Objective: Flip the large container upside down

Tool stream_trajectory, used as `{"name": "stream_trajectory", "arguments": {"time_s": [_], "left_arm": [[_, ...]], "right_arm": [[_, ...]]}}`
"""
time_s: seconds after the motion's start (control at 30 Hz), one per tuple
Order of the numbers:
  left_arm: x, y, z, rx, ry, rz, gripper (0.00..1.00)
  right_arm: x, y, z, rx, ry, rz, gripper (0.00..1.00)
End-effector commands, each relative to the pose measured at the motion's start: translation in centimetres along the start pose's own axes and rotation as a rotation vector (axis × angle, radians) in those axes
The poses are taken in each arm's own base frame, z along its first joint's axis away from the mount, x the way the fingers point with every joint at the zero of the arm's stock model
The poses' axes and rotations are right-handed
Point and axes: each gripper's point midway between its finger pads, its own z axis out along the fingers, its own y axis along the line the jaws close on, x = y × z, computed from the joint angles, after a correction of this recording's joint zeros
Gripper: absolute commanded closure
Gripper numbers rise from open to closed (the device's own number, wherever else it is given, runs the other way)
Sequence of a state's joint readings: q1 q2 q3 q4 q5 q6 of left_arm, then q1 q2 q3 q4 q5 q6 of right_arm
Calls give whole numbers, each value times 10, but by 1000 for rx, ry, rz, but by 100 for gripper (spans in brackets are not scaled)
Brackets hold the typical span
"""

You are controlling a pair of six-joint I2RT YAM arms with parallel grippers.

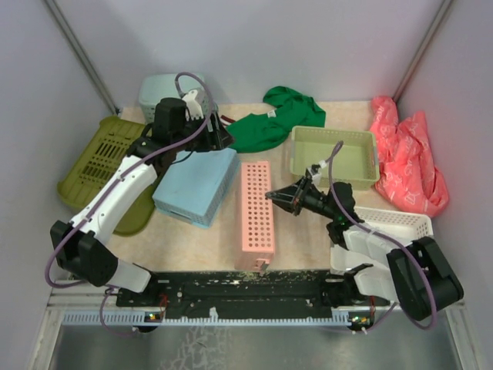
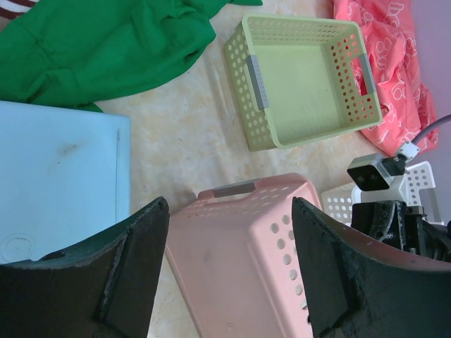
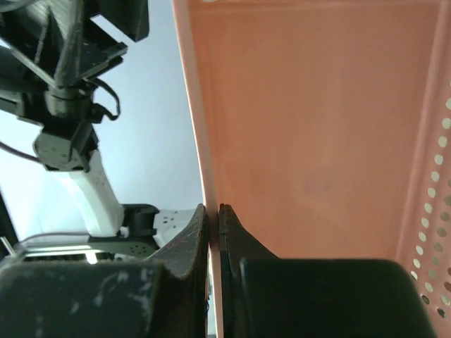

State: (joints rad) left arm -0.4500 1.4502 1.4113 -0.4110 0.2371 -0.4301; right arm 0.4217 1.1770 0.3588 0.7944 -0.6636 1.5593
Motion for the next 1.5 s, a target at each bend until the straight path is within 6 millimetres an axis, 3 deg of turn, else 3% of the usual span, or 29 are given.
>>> {"name": "stream_trajectory", "arguments": {"time_s": [0.0,0.13,0.27,0.43,0.5,0.63,0.77,0.93,1.03,1.27,1.37,1.47], "left_arm": [[5,0,1,8,13,0,24],[7,2,2,0,19,2,25],[10,4,4,-4,30,1,25],[16,6,7,0,44,-6,25],[19,6,8,6,51,-10,25],[25,8,10,8,69,-12,24],[37,6,10,30,110,-12,24],[59,2,5,56,164,12,24],[79,-10,1,83,217,57,24],[169,-54,-9,175,438,171,24],[196,-49,-8,155,510,128,24],[207,-47,-4,137,519,113,25]], "right_arm": [[0,14,-23,-139,9,-22,100],[-1,-10,-39,-58,12,-48,100],[-5,-54,-46,184,-3,-63,100],[-20,-82,-63,430,-70,-177,99],[-28,-89,-69,506,-97,-222,87],[-38,-90,-75,574,-127,-286,55],[-53,-92,-86,681,-168,-347,43],[-78,-85,-102,829,-244,-444,39],[-99,-73,-115,926,-307,-520,37],[-155,-39,-125,1073,-467,-658,33],[-179,-39,-123,1149,-516,-654,29],[-198,-42,-127,1245,-579,-590,29]]}}
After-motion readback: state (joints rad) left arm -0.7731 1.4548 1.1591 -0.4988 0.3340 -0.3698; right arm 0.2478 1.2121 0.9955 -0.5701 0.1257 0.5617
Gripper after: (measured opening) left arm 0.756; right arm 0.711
